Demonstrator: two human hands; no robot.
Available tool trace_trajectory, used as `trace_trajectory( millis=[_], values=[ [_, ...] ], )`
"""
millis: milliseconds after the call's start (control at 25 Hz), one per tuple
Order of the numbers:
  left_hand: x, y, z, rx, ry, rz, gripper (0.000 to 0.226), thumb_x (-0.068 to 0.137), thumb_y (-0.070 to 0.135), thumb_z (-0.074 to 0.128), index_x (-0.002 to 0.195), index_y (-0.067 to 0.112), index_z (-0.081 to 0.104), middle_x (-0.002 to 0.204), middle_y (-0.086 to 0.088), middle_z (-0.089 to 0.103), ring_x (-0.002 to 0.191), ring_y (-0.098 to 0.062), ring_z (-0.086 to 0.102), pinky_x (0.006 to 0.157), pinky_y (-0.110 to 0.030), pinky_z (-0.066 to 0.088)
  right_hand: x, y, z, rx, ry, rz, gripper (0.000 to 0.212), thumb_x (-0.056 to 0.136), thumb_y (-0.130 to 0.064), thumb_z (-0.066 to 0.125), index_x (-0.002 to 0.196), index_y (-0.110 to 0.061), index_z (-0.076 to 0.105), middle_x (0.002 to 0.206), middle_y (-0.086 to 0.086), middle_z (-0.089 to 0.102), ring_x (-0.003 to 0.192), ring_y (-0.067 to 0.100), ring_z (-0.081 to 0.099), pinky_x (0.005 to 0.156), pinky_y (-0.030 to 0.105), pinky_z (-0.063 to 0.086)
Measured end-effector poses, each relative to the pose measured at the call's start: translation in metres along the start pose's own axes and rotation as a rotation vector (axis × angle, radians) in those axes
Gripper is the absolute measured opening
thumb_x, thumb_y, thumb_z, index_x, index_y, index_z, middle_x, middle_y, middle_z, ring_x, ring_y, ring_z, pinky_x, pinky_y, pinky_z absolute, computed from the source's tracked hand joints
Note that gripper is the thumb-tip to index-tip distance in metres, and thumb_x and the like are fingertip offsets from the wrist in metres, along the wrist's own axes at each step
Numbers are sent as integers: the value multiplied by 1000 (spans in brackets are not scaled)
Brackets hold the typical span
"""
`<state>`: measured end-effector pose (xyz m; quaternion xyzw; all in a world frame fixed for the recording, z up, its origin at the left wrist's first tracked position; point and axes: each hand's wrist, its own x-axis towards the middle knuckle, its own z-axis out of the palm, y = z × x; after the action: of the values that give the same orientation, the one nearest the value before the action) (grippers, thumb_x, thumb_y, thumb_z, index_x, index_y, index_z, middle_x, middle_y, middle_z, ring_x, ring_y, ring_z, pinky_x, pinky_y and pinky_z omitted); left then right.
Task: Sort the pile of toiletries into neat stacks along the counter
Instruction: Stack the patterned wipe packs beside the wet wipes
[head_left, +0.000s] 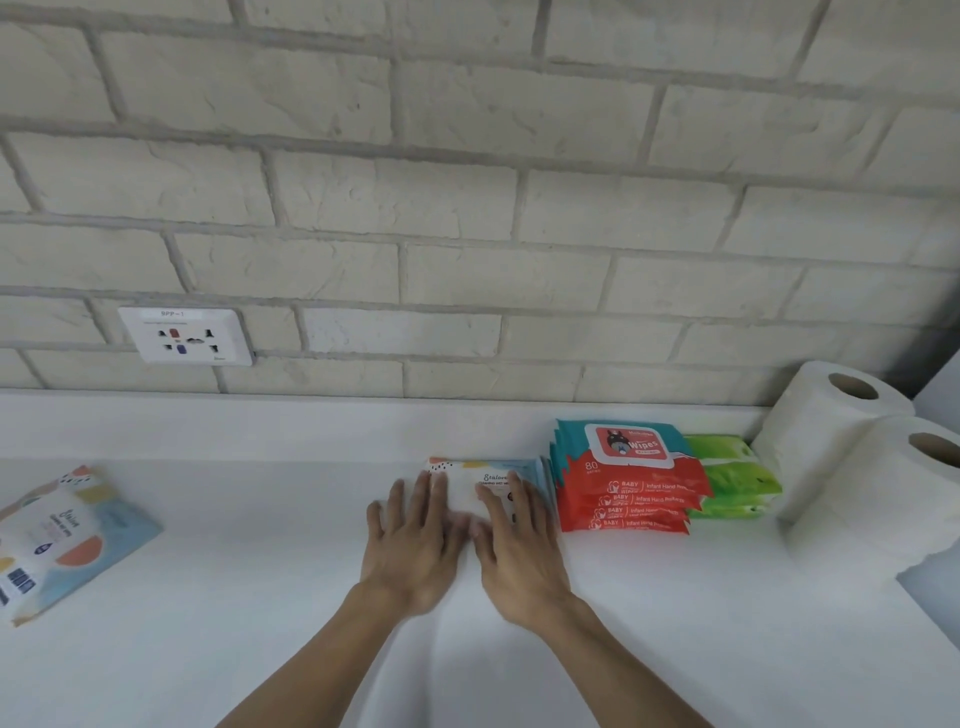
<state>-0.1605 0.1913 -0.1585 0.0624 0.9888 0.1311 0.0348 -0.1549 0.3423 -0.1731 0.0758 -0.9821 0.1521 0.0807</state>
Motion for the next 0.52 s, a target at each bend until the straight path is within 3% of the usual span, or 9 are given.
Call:
trace_trajectory(
  millis=[320, 520],
  values=[
    [0, -6, 4, -42, 29, 18, 66, 96, 56, 9, 151, 26, -11, 161, 5, -11, 148, -24, -12, 119, -46, -2, 1, 1, -1, 11, -28, 0, 54, 98, -51, 20, 147, -30, 27, 160, 8, 14, 149, 28, 8, 121, 39, 6],
    [-6, -23, -1, -257, 127, 90, 62, 98, 48, 20, 152, 26, 1, 161, 7, 3, 148, -14, -2, 121, -33, 3, 1, -10, -19, 9, -91, 44, 49, 101, -38, 33, 149, -33, 25, 162, 8, 5, 150, 27, -1, 123, 39, 1]
  ],
)
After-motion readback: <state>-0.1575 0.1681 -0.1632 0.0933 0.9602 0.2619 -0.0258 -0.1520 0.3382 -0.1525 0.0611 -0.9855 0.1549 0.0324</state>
